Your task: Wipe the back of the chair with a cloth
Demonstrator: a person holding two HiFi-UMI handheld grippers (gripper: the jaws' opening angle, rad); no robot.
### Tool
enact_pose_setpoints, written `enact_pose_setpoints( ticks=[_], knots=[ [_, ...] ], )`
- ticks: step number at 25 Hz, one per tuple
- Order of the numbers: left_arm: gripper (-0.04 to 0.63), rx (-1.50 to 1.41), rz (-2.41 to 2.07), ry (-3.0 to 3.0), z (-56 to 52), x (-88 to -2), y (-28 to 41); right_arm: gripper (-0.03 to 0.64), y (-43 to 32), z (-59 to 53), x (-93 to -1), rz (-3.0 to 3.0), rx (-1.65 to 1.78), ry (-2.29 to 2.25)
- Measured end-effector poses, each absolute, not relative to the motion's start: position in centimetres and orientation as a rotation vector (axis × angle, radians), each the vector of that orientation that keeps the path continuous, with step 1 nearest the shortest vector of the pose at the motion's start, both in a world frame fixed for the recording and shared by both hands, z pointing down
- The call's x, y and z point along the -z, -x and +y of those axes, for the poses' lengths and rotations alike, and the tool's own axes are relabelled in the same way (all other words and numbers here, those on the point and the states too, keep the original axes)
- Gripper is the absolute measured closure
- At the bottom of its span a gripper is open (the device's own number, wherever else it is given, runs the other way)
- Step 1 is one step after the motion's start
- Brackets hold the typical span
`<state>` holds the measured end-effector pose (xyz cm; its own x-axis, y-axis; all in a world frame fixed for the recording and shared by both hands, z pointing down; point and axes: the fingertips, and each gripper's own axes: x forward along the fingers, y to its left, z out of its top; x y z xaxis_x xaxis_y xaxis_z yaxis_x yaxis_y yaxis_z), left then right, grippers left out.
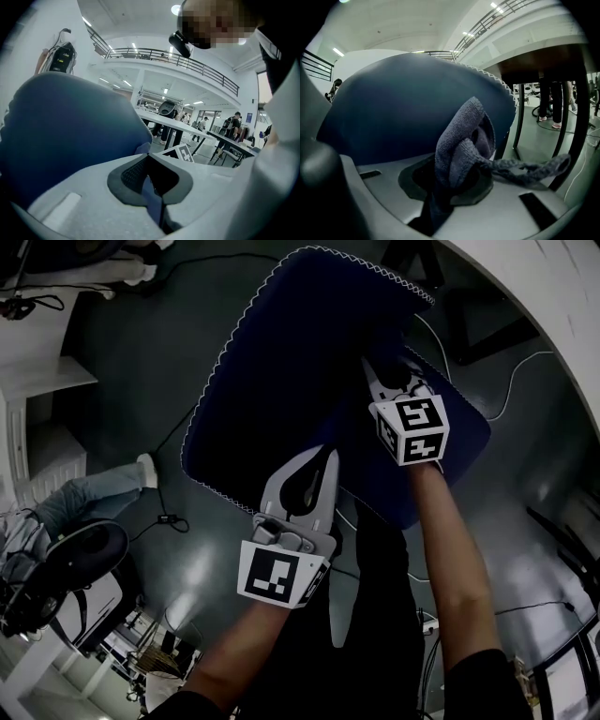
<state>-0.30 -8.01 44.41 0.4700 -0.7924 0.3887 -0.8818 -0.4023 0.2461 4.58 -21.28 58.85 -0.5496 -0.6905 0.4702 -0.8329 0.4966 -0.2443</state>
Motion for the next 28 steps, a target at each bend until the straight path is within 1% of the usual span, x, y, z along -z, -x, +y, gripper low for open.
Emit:
enact_pose_setpoints(
  ticks=[12, 28],
  knots=[
    [0.586, -0.244, -1.392, -2.33, -4.0, -42.3, 3.3, 0.543, 1.5, -14.3, -58.0, -2.457, -0.639, -1.152],
    [0.586, -0.209, -1.371, -2.364, -0.3, -40.2, 6.3, 0.543, 7.8, -4.8, -55.9, -2.49, -0.687, -1.024]
  ],
)
